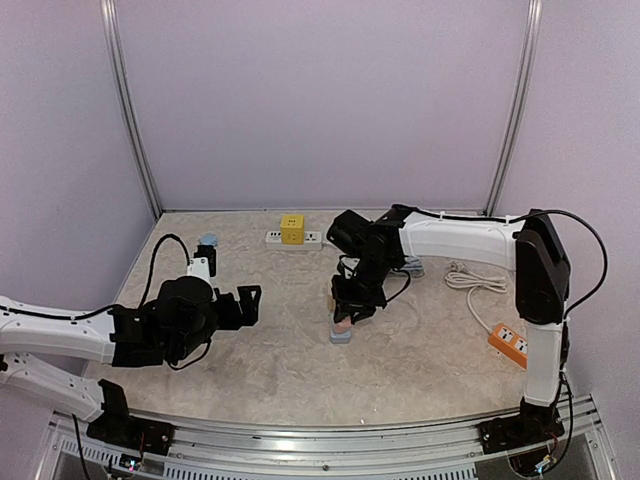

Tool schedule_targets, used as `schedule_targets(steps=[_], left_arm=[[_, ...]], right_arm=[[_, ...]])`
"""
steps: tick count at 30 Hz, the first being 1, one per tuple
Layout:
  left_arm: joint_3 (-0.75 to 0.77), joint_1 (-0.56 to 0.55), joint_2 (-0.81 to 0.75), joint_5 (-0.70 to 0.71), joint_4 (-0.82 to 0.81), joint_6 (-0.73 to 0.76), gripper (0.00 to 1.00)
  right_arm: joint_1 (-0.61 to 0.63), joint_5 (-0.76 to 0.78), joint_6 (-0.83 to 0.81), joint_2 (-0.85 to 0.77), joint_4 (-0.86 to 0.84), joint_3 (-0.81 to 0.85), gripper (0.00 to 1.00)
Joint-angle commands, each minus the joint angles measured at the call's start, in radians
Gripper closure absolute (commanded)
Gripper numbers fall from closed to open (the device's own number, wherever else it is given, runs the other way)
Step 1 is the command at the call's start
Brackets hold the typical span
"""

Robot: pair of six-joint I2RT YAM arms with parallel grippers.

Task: Insert the plug
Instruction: Insert the plug into the socket slot.

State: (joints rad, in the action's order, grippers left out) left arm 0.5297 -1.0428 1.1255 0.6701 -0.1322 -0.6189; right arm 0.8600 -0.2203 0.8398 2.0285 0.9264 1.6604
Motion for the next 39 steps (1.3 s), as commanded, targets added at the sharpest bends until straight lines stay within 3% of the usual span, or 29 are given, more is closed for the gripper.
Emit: schedule_targets(steps=[1,15,27,39], left_arm=[[-0.012,0.014,-0.005,0.006,-0.005,0.021,0.01],[0.024,0.035,-0.043,0.054,0.177,-0.032,0.01],[0.008,0.066,-0.134,0.055,0.275,-0.095,0.01],[0.023,0.091,-0.142,0.073,0.364,-0.163,0.01]], right_arm=[[-0.010,0.046,0.022,0.044,0.067,0.043,1.00],[-0.009,0.120,0.076,0.117,0.243,0.176,0.99],[0.004,0.130,0.053,0.318,0.453,0.449,1.00],[0.016,0.172,0.098,0.357,0.462,0.471,1.00]])
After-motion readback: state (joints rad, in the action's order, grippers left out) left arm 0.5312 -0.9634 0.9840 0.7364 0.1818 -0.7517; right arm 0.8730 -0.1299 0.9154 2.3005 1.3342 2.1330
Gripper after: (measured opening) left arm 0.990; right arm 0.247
